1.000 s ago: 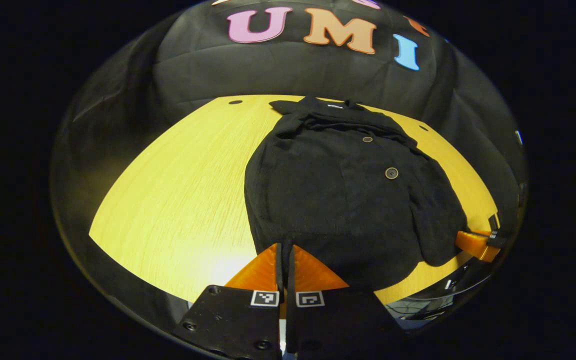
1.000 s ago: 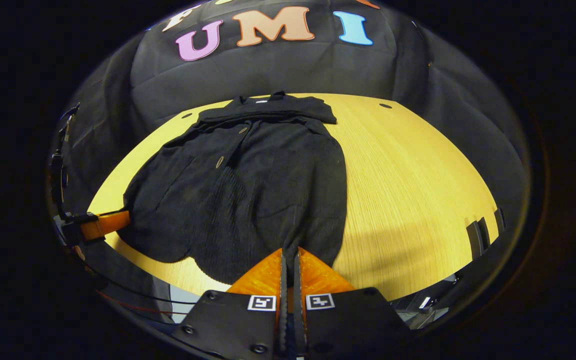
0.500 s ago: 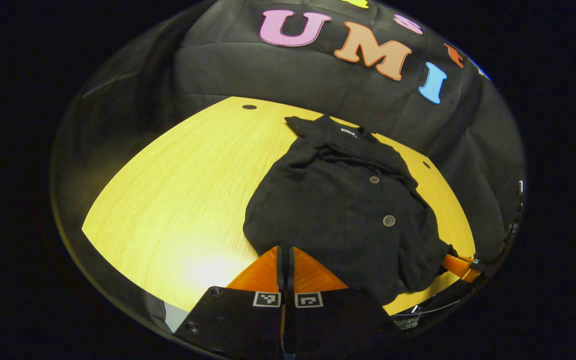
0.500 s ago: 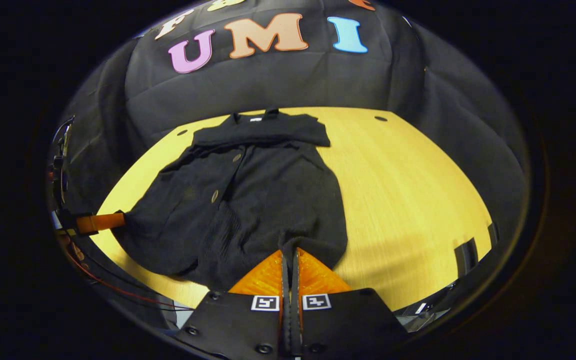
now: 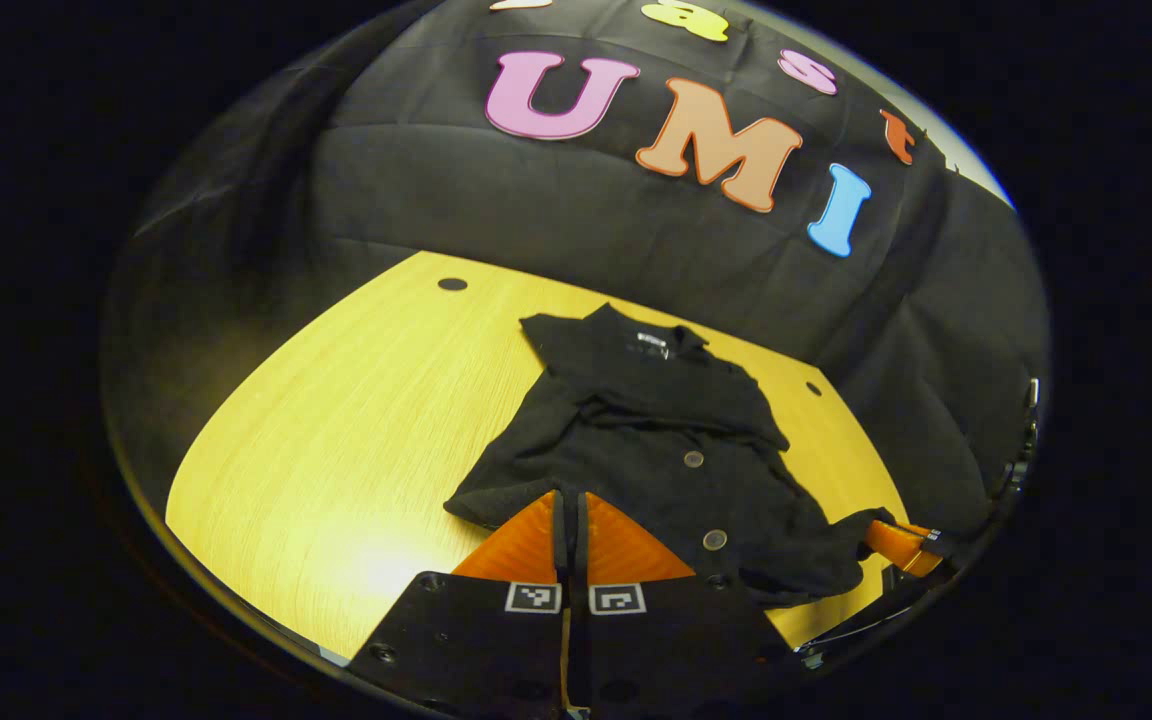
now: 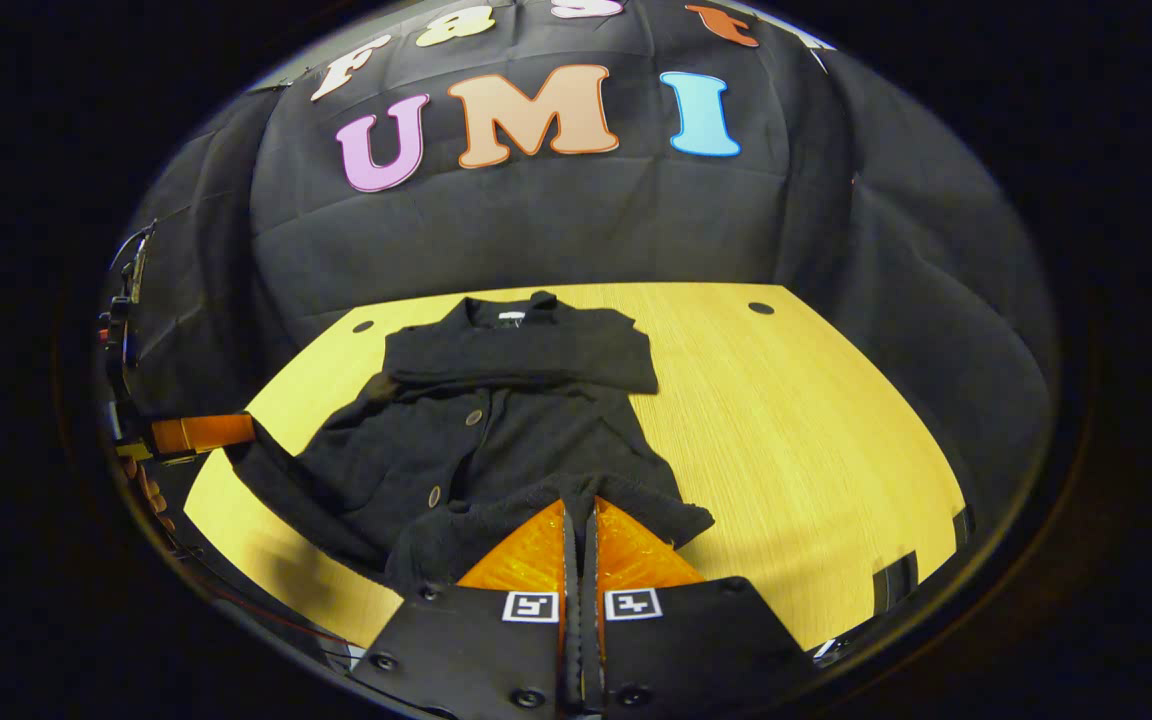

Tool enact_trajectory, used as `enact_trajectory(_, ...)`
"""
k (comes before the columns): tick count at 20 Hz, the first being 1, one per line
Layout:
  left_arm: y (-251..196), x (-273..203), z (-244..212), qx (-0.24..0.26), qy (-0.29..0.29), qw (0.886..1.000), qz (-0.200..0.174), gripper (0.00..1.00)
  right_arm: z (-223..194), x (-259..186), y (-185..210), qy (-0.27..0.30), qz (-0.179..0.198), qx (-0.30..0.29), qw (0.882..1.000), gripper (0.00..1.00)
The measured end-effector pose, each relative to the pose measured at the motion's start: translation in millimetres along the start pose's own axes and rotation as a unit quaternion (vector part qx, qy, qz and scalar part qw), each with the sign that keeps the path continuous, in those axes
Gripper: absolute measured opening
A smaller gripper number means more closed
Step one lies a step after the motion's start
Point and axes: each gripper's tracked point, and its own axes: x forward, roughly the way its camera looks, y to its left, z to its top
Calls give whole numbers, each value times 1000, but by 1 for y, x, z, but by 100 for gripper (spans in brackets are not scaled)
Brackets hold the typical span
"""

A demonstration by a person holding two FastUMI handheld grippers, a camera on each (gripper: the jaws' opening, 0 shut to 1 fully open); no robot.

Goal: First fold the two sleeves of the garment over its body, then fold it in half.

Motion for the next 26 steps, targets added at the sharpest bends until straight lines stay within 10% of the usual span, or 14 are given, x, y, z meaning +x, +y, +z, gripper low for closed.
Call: enact_trajectory(26,-9,204,188,25,-84,995,56,0,277,198,-9,-80,44,-7,996,2)
